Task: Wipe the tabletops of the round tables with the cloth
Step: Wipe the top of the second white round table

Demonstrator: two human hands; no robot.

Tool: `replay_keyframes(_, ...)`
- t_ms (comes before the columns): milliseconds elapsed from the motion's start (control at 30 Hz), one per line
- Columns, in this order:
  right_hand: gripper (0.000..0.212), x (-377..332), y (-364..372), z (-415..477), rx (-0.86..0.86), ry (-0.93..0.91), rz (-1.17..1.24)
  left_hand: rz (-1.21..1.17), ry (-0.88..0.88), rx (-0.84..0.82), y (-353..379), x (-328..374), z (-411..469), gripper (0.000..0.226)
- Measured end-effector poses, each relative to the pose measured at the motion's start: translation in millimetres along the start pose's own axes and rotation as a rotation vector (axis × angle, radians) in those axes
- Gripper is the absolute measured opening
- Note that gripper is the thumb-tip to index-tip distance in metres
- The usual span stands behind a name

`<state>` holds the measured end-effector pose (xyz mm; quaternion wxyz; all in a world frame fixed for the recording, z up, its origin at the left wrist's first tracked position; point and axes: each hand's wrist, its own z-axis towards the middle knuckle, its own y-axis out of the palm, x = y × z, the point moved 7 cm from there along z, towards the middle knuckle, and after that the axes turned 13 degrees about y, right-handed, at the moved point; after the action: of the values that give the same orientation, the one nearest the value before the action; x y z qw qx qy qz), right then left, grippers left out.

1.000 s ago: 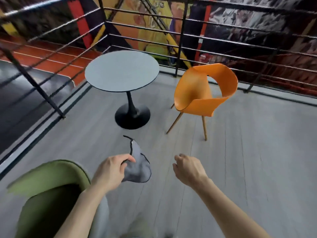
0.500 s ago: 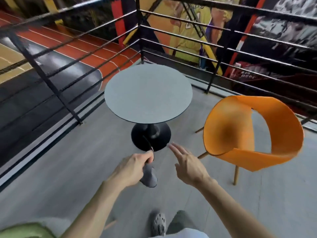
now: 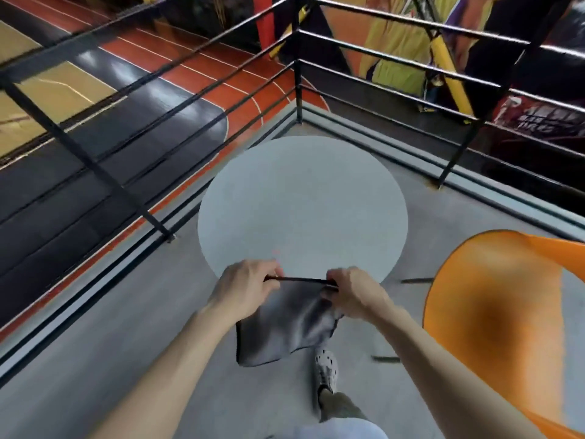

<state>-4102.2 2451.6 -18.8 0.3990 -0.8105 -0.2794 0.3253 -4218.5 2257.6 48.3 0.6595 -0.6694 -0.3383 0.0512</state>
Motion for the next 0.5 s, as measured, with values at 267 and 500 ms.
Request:
replay_keyframes(267, 0.049, 18.6, -2.9, 160.3, 0.288, 0.111, -0.152, 0.053, -0.185, -0.121, 18.0, -110.4, 109.1, 0.044)
replay_keyframes(500, 0.092, -4.8, 91.0, 184.5, 0.154, 0.095, -0.055, 0.088, -0.292, -0.44, 69.1, -191.5, 89.0, 0.072)
